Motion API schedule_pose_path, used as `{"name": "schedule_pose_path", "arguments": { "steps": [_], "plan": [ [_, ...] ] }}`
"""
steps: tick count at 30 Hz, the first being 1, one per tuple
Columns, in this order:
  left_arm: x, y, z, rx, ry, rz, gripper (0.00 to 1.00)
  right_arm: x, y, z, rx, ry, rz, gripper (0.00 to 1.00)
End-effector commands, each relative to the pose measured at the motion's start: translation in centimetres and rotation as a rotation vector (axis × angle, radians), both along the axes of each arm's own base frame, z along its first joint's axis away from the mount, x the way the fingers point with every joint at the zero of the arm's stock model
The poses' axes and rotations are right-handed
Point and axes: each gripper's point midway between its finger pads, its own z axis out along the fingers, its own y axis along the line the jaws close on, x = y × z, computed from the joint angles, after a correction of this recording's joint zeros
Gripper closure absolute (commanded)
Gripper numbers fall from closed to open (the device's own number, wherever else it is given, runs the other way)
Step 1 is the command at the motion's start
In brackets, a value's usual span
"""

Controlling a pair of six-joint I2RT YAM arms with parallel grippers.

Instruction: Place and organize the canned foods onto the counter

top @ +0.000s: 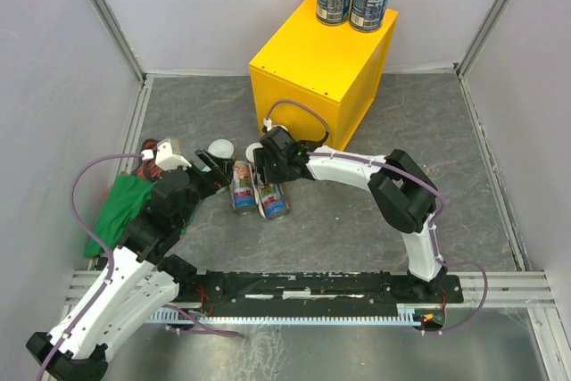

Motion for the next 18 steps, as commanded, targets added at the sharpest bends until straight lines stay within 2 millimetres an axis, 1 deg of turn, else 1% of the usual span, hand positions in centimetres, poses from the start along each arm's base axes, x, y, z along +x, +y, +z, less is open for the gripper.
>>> {"name": "schedule_pose_path", "arguments": {
  "steps": [1,8,18],
  "plan": [
    [0.6,-0.4,1.8,-0.050,-0.057,-0.001,0.03,1.1,-0.6,4.6,0.064,-0.089,-0.005,0.61],
    [0.9,-1.0,1.8,-0.062,-0.058,-0.019,0.03,0.2,-1.1,6.2,0.030,-0.166,0.035,0.64],
    [0.5,-0.6,1.8,-0.062,-0.063,-0.008,0.03,-1.1,-1.4,9.4,0.030,-0.261,0.081,0.69]
  ]
}}
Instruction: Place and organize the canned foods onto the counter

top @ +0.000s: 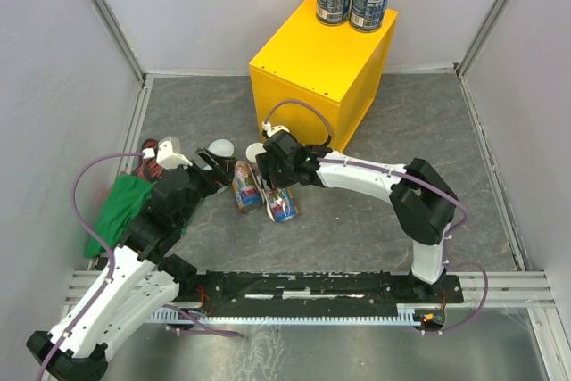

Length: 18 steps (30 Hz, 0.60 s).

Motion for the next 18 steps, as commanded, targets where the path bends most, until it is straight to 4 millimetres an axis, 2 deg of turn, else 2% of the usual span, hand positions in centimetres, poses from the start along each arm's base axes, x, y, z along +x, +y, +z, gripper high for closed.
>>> {"name": "schedule_pose_path", "arguments": {
  "steps": [1,18],
  "plan": [
    [0.2,0.0,1.2,-0.042,-0.043,0.010,0.03,0.9,0.9,7.0,0.125,-0.158,0.004,0.69],
    [-0.2,-0.2,0.9,-0.034,-0.024,-0.013,0.03,-2.5,-0.2,10.6,0.137,-0.307,0.062,0.74]
  ]
}}
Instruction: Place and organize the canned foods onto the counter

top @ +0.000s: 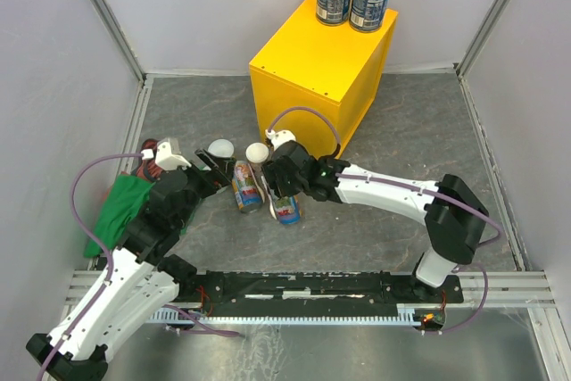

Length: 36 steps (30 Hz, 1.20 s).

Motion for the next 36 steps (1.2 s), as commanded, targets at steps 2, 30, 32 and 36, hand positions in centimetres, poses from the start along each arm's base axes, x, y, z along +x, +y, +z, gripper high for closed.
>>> {"name": "schedule_pose_path", "arguments": {
  "steps": [2,30,32,36],
  "plan": [
    [0.0,-0.3,0.5,-0.035,-0.016,-0.007,0.03,0.3,1.6,7.0,0.145,-0.179,0.014,0.74],
    [0.9,-0.4,0.1,-0.015,-0.006,0.008,0.03,-0.6,1.7,22.2,0.297,-0.436,0.065,0.81],
    [1.1,-0.4,0.0,-0.011,-0.004,0.010,0.03,-0.6,1.5,24.7,0.328,-0.470,0.066,0.81],
    [1.3,-0.4,0.1,-0.008,-0.005,0.018,0.03,-0.7,1.1,29.3,0.377,-0.540,0.067,0.81]
  ]
}}
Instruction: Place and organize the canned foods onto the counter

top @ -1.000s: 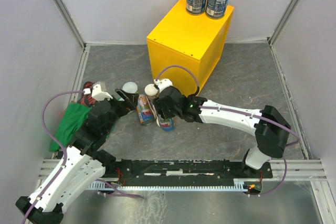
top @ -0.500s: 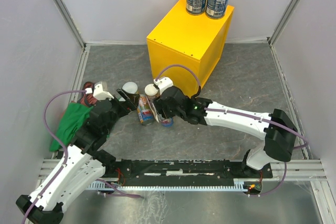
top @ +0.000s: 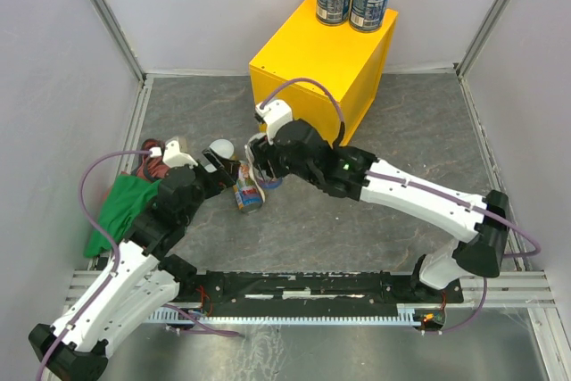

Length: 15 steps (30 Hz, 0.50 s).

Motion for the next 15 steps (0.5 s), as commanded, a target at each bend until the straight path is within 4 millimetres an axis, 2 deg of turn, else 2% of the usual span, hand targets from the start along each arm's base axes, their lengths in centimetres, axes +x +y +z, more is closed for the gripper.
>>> {"name": "schedule_pose_path", "arguments": {
  "steps": [1,11,15],
  "plan": [
    [0.9,0.2,2.0,-0.033,-0.061,0.035,0.03,0.3,-0.9,15.4,0.303,-0.239,-0.016,0.81],
    [1.2,0.3,2.0,-0.040,-0.065,0.052,0.03,0.3,-2.1,24.8,0.415,-0.396,-0.016,0.82],
    [1.3,0.3,2.1,-0.038,-0.066,0.054,0.03,0.6,-2.6,27.6,0.429,-0.466,-0.031,0.82]
  ]
}}
